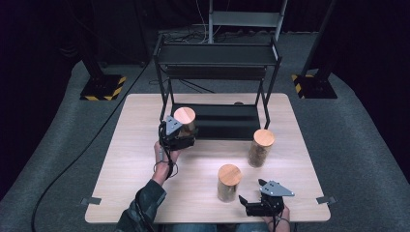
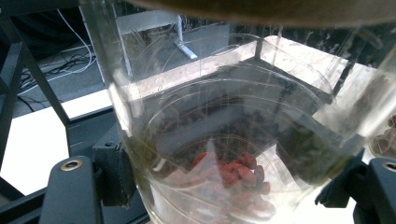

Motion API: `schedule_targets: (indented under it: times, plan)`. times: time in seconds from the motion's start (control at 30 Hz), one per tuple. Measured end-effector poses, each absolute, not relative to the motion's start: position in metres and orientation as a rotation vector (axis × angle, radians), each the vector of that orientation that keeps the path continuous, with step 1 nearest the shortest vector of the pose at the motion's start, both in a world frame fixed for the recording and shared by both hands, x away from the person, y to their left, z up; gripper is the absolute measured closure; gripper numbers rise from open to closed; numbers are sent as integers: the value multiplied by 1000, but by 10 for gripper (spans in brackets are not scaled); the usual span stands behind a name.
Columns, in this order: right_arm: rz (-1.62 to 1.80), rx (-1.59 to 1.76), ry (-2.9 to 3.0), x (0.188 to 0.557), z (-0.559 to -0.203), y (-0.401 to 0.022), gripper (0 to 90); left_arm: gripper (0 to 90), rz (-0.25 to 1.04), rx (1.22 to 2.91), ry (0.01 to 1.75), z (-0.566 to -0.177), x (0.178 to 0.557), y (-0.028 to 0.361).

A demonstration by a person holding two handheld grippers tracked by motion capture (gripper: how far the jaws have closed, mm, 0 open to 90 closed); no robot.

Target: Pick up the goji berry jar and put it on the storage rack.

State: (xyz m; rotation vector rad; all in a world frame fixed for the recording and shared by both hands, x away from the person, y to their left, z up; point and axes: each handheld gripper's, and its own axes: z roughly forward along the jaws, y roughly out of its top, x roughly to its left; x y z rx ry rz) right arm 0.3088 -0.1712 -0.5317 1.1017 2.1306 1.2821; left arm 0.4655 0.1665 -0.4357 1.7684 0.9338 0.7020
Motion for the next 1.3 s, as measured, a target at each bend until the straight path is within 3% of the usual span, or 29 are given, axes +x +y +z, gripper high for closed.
schedule_targets:
  times: [1.3]
  plan:
    - [1277,1101,2132,309,-532,-171,10,245,698,1771,941,-431,485,156]
